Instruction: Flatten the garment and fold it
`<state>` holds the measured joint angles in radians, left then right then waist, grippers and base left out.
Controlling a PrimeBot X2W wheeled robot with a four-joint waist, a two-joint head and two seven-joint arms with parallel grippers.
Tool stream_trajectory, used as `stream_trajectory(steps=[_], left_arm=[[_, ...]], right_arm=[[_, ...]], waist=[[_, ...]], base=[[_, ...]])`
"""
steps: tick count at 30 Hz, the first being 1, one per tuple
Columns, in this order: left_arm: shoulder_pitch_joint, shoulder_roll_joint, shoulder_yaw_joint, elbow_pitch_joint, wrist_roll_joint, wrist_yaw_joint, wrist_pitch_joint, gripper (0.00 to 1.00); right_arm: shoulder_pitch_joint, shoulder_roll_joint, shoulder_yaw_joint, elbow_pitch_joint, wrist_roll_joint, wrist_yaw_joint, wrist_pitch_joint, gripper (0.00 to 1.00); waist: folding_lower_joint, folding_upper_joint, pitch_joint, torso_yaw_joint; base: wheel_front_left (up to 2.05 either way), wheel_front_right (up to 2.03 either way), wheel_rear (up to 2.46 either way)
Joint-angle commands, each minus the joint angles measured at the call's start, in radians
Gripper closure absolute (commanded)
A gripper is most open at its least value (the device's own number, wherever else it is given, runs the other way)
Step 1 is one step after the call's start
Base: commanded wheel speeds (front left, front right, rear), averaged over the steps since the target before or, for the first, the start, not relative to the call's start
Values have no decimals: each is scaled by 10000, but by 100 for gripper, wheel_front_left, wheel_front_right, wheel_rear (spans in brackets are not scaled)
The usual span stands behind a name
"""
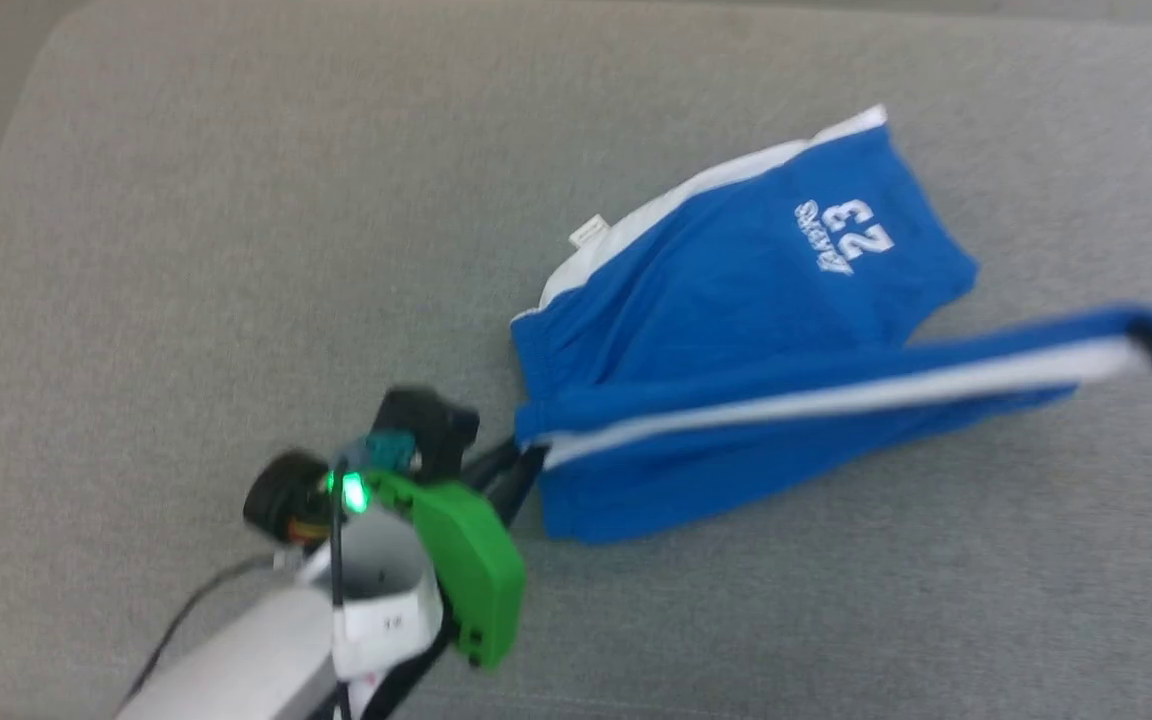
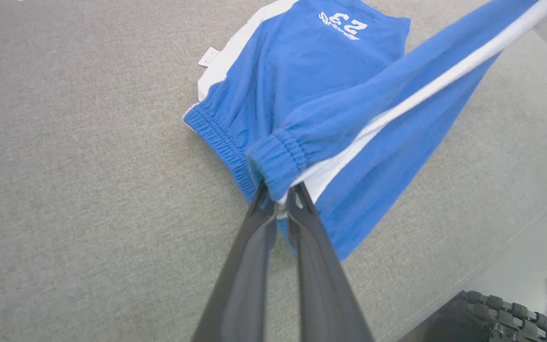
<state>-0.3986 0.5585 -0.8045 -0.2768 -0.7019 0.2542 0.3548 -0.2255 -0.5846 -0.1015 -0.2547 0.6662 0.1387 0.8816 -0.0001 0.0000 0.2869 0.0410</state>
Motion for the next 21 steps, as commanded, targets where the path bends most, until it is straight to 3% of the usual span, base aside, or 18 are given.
stream_trajectory(steps=[1, 12, 21], left_arm=[[-372, -67, 86, 22, 159, -95, 39, 100], [-2323, -828, 375, 886, 328, -609, -39, 100], [-3185, -1441, 349, 1740, 458, -875, -359, 100]], right_arm=[[-559, -4, 72, 151, -116, -80, 142, 100], [-4793, -208, 1735, 2444, -1048, -80, 931, 100], [-6726, -432, 2931, 4196, -1596, -80, 576, 100]], waist=[[1, 0, 840, 515], [1, 0, 2458, 1275], [1, 0, 3073, 1702]], base=[[0, 0, 0], [0, 0, 0], [0, 0, 0]])
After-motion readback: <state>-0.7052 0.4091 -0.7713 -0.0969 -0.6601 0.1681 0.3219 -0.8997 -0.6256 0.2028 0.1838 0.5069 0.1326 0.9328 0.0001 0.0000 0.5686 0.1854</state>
